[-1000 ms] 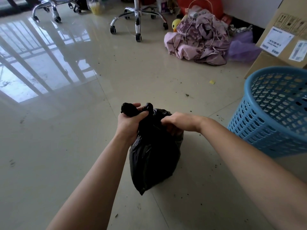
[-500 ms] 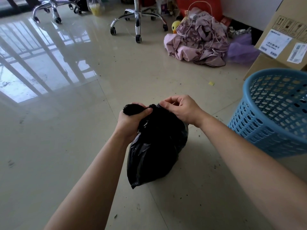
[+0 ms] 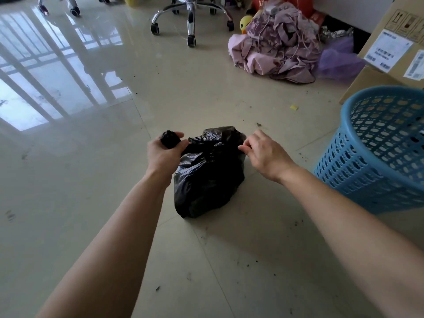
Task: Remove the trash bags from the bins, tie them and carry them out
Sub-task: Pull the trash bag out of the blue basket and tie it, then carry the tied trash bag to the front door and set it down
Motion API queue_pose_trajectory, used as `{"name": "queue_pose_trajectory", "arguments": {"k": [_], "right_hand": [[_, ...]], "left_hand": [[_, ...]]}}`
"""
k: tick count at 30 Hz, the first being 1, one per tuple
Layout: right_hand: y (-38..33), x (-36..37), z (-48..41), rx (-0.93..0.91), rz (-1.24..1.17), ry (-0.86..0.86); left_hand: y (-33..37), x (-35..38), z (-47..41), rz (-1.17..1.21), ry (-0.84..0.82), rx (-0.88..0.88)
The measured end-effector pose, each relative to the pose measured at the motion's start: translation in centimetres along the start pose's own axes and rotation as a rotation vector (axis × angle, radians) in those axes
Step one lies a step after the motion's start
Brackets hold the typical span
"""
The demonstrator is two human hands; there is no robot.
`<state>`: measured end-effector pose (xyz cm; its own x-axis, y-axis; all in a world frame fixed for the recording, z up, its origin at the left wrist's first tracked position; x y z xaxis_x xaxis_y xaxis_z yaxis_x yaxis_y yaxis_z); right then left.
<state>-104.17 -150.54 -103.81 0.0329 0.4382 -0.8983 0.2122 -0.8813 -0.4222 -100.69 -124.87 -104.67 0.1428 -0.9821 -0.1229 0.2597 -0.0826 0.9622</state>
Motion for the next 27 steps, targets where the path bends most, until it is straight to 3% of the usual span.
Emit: {"name": "queue_pose_trajectory", "arguments": {"k": [3,6,9,13,18,22,27], "right_hand": [[1.6,2.1,0.7,0.156,-0.098,0.015],[4.6,4.7,2.9,0.539,-0.397,0.058],[4.7,9.2,4.9,0.829,-0.717,-0.032],[2.6,12.3,4.0,0.765,-0.955,0.036],[0.6,11.8,3.0,0.516,-0.967,0.232],[0.5,10.5,5.0,0.502,-0.985,0.306],[-0.5,8.8,7.0,0.535,-0.995,0.341]], "left_hand": [[-2.8,0.1,0.1,-0.014,0.032,-0.055],[-5.4,0.2,-0.5,-0.064,-0.025,-0.141],[-7.6,0.6,-1.1,-0.07,-0.101,-0.294],[-10.0,1.5,-1.2,-0.089,-0.129,-0.382],[-9.8,0.4,0.7,-0.041,0.092,-0.232],[-8.1,-1.5,2.5,-0.198,0.233,-0.06],[-6.6,-1.9,4.8,-0.308,0.332,-0.021]]}}
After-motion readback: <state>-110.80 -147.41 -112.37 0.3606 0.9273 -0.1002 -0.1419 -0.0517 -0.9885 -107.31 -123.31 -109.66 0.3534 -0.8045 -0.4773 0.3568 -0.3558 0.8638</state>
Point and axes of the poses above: each hand's wrist, its own z-axis away from the middle knuckle, its own x-axis out of the palm, y = z × x, the point moved 9 cm from there along -z, towards the middle knuckle, and after that the axes turned 5 degrees about -x, right-handed, at the moved point
